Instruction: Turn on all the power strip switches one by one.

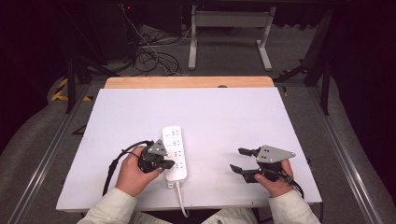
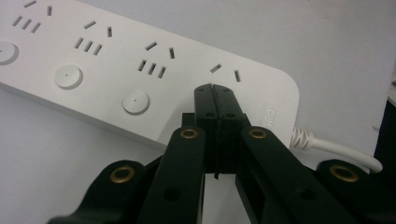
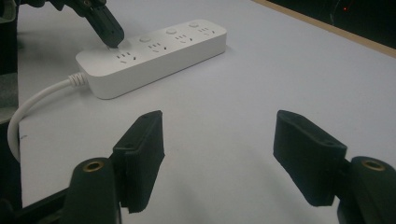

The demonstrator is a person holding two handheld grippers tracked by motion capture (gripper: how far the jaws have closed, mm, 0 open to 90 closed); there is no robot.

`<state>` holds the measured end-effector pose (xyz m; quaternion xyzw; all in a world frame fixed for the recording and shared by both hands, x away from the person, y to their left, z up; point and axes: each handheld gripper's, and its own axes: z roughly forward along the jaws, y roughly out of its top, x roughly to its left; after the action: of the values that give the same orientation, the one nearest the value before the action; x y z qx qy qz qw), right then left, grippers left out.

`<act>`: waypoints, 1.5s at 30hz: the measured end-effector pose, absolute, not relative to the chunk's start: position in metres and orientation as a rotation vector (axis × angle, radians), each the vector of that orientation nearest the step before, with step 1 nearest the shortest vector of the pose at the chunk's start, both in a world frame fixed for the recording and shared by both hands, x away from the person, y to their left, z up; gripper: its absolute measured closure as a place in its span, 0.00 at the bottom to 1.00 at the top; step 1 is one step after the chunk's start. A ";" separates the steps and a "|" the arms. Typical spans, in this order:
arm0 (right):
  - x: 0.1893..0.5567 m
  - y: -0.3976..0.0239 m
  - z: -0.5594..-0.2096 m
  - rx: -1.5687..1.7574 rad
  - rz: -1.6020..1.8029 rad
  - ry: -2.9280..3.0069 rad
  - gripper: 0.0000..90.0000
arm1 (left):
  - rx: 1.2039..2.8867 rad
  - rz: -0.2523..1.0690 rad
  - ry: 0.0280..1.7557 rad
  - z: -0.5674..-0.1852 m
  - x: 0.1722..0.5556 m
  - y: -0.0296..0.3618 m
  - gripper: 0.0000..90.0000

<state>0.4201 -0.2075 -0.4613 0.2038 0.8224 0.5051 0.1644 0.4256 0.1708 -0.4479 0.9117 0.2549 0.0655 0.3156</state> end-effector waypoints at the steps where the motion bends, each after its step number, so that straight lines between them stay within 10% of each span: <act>1: 0.420 -0.207 -0.461 0.580 1.439 2.344 0.38 | 2.403 0.173 0.671 -0.448 0.426 0.171 1.00; 45: 0.419 -0.205 -0.462 0.570 1.455 2.354 0.38 | 2.384 0.185 0.720 -0.453 0.422 0.170 1.00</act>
<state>0.4186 -0.2047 -0.4623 0.1991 0.8228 0.5085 0.1573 0.4224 0.1702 -0.4526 0.9056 0.2734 0.0702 0.3165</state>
